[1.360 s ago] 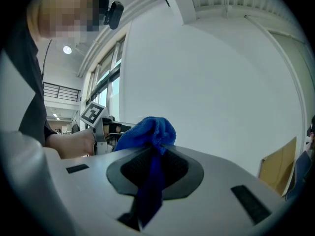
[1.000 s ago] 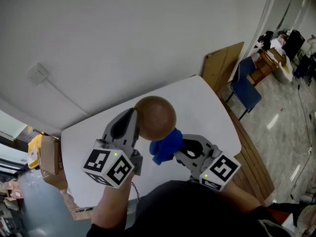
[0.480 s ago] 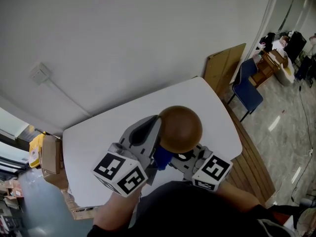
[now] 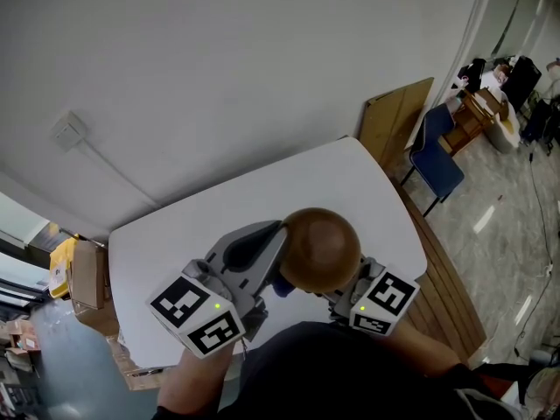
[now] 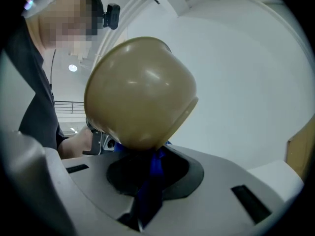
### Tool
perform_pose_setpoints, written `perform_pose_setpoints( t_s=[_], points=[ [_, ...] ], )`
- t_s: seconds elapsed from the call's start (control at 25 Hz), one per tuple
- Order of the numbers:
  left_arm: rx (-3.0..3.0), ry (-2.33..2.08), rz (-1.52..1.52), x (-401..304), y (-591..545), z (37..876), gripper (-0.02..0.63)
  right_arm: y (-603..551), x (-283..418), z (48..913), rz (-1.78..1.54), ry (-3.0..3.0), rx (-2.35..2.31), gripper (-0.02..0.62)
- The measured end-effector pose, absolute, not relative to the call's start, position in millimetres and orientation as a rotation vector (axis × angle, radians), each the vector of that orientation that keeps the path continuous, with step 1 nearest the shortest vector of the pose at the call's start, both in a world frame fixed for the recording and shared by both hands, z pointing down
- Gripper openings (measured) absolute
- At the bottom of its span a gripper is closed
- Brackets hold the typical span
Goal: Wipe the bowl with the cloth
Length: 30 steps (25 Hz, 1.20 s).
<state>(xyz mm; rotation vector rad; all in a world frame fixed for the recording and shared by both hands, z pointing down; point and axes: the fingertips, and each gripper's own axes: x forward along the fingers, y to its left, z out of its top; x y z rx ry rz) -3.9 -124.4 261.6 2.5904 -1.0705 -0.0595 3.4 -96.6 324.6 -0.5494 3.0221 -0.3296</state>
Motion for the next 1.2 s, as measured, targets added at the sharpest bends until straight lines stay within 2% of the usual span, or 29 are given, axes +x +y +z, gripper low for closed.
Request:
perform_pose_setpoints(
  t_s=[0.44,0.88,1.2],
  points=[
    [2.594,-1.306,0.004,-48.9,-135.9,257.8,0.018,-113.6,26.1,318.5,-0.361,2.977,-0.643,0.051],
    [2.667,-1.142,0.124,-52.3,-121.7,267.1,0.018,-111.2,37.1,301.5,-0.154,3.066,-0.549,0.051],
    [2.726,-1.101,0.197,-51.6,-106.5,268.2,0.018,-116.6,42.3,294.2,-0.175,3.05,-0.52,0.05]
  ],
)
